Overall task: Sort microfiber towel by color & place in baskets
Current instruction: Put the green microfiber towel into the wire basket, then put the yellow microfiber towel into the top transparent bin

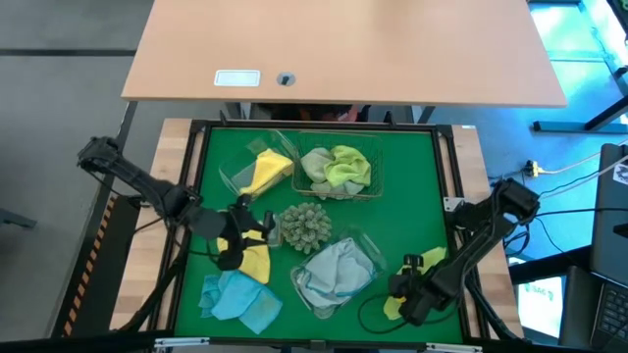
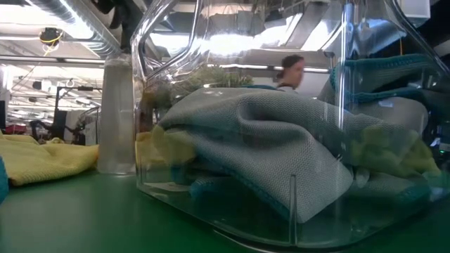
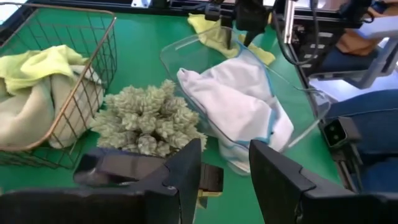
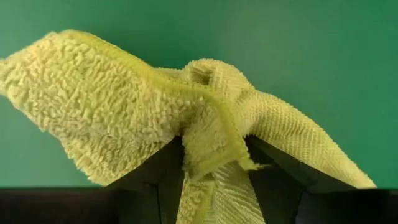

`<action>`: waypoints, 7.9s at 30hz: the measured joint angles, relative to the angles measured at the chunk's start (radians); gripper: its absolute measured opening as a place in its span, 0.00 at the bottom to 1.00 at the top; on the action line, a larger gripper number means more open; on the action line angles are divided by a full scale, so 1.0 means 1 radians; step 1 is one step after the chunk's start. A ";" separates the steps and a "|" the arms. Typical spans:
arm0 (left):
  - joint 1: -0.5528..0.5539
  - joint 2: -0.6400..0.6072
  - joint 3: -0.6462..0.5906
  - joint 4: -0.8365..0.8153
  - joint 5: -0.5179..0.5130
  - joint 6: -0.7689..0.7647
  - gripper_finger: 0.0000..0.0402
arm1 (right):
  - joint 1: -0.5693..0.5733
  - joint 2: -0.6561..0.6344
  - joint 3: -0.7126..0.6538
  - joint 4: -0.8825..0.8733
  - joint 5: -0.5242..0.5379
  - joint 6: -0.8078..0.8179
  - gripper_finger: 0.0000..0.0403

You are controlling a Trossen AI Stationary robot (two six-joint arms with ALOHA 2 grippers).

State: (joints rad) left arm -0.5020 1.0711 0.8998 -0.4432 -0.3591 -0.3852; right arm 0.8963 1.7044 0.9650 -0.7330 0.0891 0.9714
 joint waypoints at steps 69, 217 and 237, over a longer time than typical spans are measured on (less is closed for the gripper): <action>-0.424 -0.090 -0.004 -0.155 -0.235 -0.368 0.32 | -0.277 -0.710 -0.003 -0.194 0.297 -0.360 0.02; -0.122 0.661 0.000 -0.395 -0.051 -0.546 0.30 | -0.339 -0.261 0.397 -0.332 0.183 -0.553 0.49; -0.109 0.664 0.038 -0.438 -0.043 -0.544 0.00 | -0.216 -0.261 0.397 -0.334 0.328 -0.452 0.49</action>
State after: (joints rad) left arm -0.6107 1.7348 0.9378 -0.8809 -0.4024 -0.9295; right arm 0.6807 1.4429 1.3624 -1.0668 0.4175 0.5194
